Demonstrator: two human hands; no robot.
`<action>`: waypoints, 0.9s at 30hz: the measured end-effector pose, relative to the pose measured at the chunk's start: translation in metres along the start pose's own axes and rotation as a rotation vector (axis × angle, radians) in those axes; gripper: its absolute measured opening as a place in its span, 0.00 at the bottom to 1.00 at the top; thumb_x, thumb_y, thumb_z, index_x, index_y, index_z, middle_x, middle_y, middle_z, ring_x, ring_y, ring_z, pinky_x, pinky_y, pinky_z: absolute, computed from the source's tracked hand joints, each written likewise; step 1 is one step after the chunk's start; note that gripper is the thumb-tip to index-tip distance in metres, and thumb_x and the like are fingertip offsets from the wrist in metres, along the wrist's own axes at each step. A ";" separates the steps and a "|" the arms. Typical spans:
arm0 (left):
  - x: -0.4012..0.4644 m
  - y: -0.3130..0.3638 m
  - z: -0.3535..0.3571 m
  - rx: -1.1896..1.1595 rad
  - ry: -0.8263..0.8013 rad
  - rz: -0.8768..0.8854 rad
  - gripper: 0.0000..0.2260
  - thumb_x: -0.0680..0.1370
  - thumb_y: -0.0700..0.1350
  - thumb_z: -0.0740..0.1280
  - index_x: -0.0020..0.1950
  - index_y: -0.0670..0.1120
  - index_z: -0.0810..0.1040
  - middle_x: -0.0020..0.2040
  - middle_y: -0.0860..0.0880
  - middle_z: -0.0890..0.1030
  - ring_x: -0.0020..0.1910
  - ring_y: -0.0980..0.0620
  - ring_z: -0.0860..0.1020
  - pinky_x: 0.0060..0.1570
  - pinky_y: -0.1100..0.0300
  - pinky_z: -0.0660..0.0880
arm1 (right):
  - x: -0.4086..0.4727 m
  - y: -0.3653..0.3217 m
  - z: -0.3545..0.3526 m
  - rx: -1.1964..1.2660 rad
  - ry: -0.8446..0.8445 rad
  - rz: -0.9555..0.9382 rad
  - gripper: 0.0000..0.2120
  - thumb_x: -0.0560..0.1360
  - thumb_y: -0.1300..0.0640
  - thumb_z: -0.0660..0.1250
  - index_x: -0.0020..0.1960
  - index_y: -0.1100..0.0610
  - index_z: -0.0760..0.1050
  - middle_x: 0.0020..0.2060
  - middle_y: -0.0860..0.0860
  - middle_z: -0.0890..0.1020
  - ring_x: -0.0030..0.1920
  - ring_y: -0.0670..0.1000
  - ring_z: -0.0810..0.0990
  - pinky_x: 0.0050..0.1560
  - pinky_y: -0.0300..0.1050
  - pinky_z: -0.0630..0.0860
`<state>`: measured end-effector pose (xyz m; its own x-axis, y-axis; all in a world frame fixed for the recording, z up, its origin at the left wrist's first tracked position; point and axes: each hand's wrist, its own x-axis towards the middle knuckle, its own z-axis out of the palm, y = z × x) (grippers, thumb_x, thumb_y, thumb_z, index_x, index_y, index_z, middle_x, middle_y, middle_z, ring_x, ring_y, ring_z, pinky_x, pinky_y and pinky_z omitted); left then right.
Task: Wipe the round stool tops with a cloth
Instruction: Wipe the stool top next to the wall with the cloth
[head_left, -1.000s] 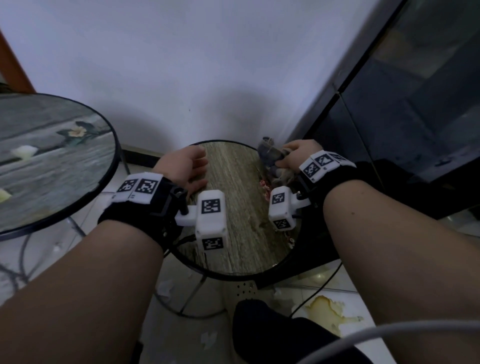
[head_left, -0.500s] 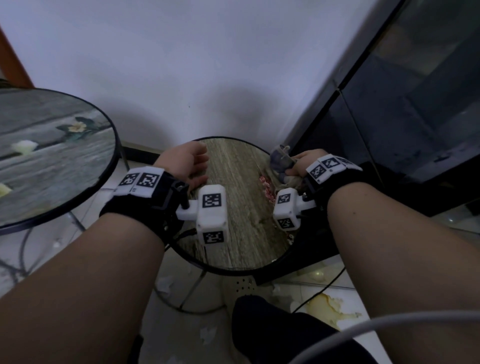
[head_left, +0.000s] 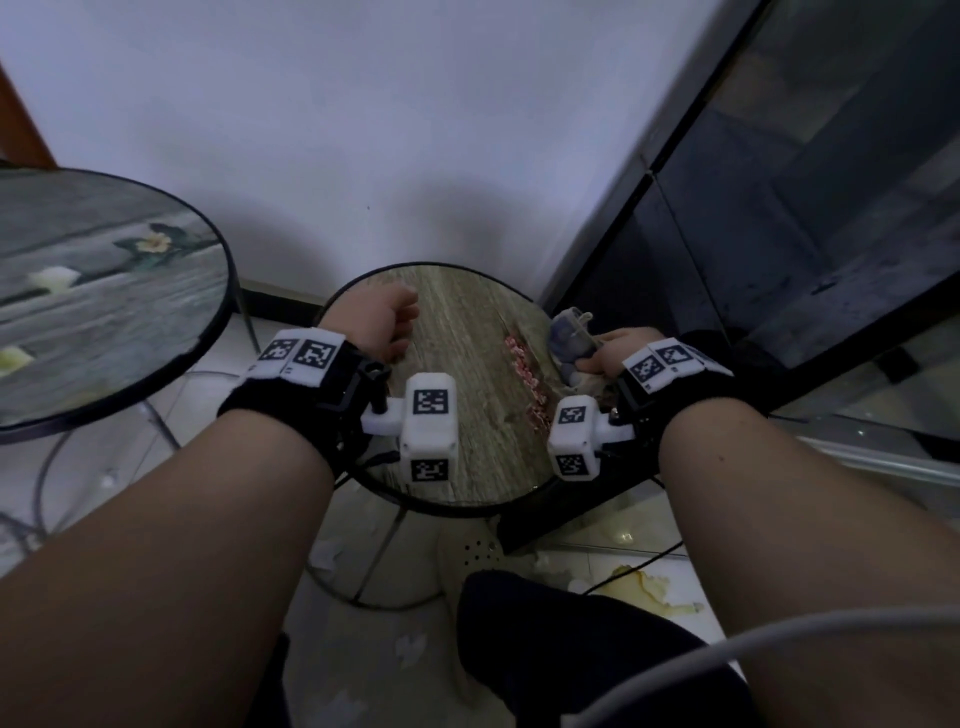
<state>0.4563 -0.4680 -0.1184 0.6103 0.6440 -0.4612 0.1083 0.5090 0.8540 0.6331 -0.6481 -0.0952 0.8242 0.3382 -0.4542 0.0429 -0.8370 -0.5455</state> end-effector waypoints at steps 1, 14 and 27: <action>-0.002 -0.001 0.001 0.014 -0.004 -0.003 0.10 0.79 0.42 0.61 0.38 0.45 0.72 0.37 0.49 0.74 0.33 0.54 0.69 0.35 0.63 0.66 | -0.004 0.002 0.001 0.081 -0.021 0.029 0.18 0.74 0.64 0.68 0.63 0.58 0.74 0.48 0.50 0.75 0.38 0.47 0.75 0.27 0.32 0.73; -0.038 0.010 0.001 0.500 -0.210 0.181 0.06 0.77 0.38 0.66 0.52 0.46 0.78 0.47 0.46 0.78 0.43 0.50 0.76 0.43 0.57 0.74 | -0.036 -0.011 0.015 0.404 -0.388 -0.040 0.08 0.78 0.59 0.62 0.44 0.62 0.76 0.29 0.53 0.81 0.29 0.51 0.79 0.36 0.43 0.75; -0.038 0.049 0.026 1.323 -0.380 0.622 0.19 0.74 0.48 0.71 0.64 0.51 0.76 0.57 0.51 0.80 0.49 0.55 0.74 0.48 0.62 0.68 | -0.070 -0.029 0.023 1.093 -0.613 -0.046 0.15 0.81 0.55 0.55 0.46 0.62 0.76 0.26 0.56 0.81 0.23 0.49 0.80 0.20 0.36 0.74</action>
<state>0.4588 -0.4819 -0.0528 0.9620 0.2694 -0.0439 0.2449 -0.7811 0.5744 0.5614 -0.6371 -0.0641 0.4240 0.7475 -0.5114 -0.6672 -0.1240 -0.7345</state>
